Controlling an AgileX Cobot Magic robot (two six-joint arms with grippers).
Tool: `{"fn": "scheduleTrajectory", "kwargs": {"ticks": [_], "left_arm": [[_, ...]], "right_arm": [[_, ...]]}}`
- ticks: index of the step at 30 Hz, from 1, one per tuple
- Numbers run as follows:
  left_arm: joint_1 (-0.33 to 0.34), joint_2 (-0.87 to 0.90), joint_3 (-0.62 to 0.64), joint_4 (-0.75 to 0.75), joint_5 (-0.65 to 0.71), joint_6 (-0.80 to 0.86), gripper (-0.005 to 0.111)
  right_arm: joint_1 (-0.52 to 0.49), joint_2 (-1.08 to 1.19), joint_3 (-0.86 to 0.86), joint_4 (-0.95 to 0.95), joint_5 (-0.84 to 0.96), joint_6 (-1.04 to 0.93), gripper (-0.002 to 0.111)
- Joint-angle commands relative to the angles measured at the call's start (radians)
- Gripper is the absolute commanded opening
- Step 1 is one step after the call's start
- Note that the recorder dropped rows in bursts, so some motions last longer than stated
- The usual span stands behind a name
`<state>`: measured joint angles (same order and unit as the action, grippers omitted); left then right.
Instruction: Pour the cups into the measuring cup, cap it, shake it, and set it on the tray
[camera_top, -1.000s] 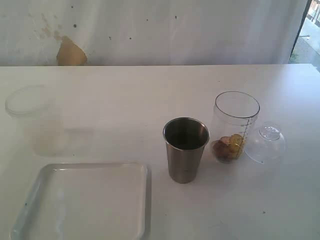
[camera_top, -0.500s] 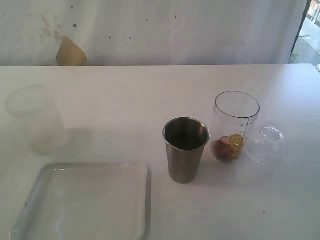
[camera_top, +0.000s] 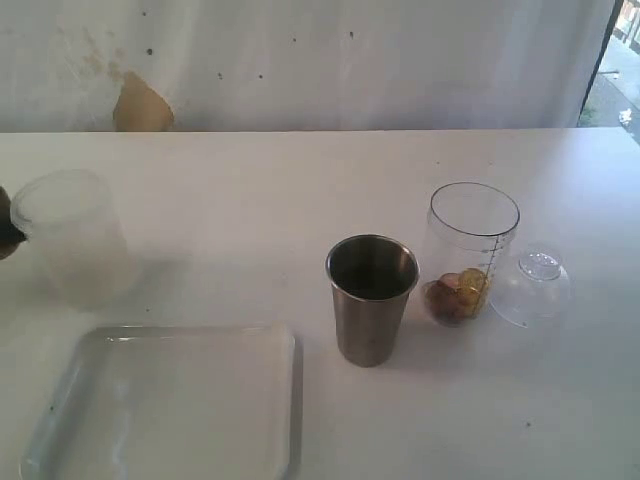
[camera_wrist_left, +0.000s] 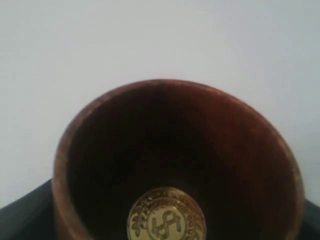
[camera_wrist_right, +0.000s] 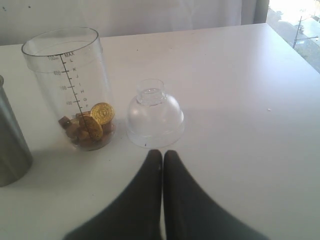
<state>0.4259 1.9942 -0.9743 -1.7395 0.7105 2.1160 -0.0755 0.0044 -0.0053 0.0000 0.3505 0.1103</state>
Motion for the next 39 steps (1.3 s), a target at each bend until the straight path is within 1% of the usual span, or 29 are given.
{"fn": "scheduleTrajectory", "kwargs": {"ticks": [1,10,15,18,22,26,29,31,33,34,36,37,38,39], "left_arm": [[-0.003,0.057,-0.057,-0.005,0.027,0.001,0.0],[-0.02,0.108,-0.168,-0.005,0.011,0.001,0.0],[-0.05,0.18,-0.172,-0.005,-0.015,0.001,0.0],[-0.066,0.214,-0.175,-0.005,-0.005,0.001,0.0],[-0.07,0.222,-0.185,-0.005,-0.003,0.001,0.0],[-0.07,0.221,-0.185,-0.005,-0.054,0.001,0.0],[-0.07,0.223,-0.185,0.003,-0.065,0.001,0.0],[-0.07,0.227,-0.185,0.024,-0.065,0.001,0.003],[-0.07,0.227,-0.185,0.045,-0.074,0.001,0.013],[-0.07,0.227,-0.185,0.047,-0.085,0.001,0.022],[-0.07,0.227,-0.185,0.047,-0.096,0.001,0.045],[-0.068,0.227,-0.185,0.047,-0.105,0.001,0.06],[-0.068,0.227,-0.185,0.047,-0.134,0.001,0.093],[-0.068,0.227,-0.185,0.047,-0.146,0.001,0.104]], "right_arm": [[-0.004,-0.004,0.005,0.0,0.0,0.0,0.0],[-0.004,-0.004,0.005,0.0,0.0,0.0,0.0],[-0.004,-0.004,0.005,0.0,0.0,0.0,0.0],[-0.004,-0.004,0.005,0.0,0.0,0.0,0.0],[-0.004,-0.004,0.005,0.0,0.0,0.0,0.0],[-0.004,-0.004,0.005,0.0,0.0,0.0,0.0],[-0.004,-0.004,0.005,0.0,0.0,0.0,0.0],[-0.004,-0.004,0.005,0.0,0.0,0.0,0.0],[-0.004,-0.004,0.005,0.0,0.0,0.0,0.0],[-0.004,-0.004,0.005,0.0,0.0,0.0,0.0],[-0.004,-0.004,0.005,0.0,0.0,0.0,0.0],[-0.004,-0.004,0.005,0.0,0.0,0.0,0.0],[-0.004,-0.004,0.005,0.0,0.0,0.0,0.0],[-0.004,-0.004,0.005,0.0,0.0,0.0,0.0]]}}
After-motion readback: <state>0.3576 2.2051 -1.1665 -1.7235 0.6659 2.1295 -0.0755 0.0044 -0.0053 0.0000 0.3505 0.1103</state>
